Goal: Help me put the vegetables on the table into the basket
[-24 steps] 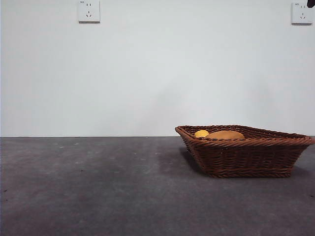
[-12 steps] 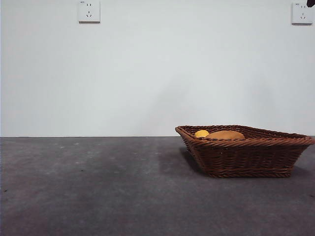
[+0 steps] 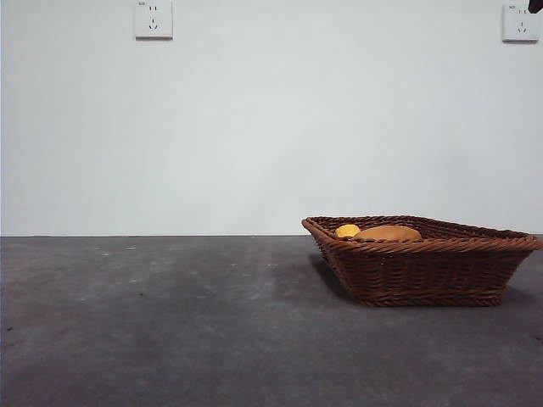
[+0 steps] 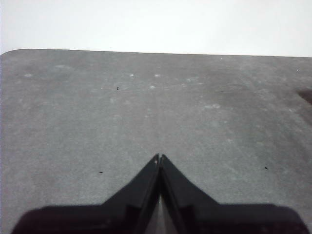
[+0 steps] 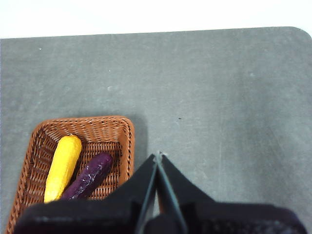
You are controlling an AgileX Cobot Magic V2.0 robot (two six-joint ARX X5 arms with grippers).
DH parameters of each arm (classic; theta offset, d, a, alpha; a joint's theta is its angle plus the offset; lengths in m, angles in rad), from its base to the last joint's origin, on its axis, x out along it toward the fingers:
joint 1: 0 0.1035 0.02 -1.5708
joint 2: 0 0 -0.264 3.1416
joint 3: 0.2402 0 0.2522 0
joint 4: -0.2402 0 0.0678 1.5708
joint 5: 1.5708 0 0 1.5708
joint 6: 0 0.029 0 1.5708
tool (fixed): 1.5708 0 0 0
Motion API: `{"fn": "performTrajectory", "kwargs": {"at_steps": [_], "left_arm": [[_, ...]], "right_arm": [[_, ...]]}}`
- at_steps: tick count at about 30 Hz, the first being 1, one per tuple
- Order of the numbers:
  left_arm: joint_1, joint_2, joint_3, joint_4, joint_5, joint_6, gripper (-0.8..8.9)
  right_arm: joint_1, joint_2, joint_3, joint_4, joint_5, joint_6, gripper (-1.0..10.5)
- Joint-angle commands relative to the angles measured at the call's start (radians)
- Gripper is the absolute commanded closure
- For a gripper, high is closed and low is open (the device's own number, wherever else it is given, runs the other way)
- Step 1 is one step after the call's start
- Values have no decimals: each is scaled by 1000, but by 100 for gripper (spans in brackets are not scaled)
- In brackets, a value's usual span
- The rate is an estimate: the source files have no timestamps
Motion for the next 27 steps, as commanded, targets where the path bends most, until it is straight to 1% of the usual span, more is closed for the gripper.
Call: {"fn": "performTrajectory", "kwargs": {"at_steps": [1,4,6,8,9,10,12,14,15,18,21,23,27], "left_arm": [[3,4,-10,0,0,-5,817],[3,4,-10,0,0,-5,817],[3,4,-10,0,0,-5,817],[3,5,-10,0,0,-5,817],[3,6,-10,0,0,-5,817],[3,6,-10,0,0,-5,817],[3,10,-10,0,0,-5,817],[3,10,-10,0,0,-5,817],[3,10,-10,0,0,-5,817],[3,10,-10,0,0,-5,817],[3,10,-10,0,0,-5,817],[3,10,-10,0,0,-5,817],[3,10,-10,0,0,-5,817]], "right_arm": [[1,21,-6,14,8,6,946],[1,8,-6,10,19,6,946],[1,-34,-14,10,19,6,946],[3,-129,-67,30,15,6,946],[6,-193,-121,68,15,6,946],[8,-256,-185,122,15,6,946],[8,-418,-376,303,19,6,946],[7,-607,-615,511,50,6,946],[6,-715,-755,616,81,6,946],[6,-917,-997,766,96,6,946],[6,-1093,-1195,845,90,7,946],[7,-1183,-1293,850,99,7,946],[7,-1293,-1441,846,86,8,946]]}}
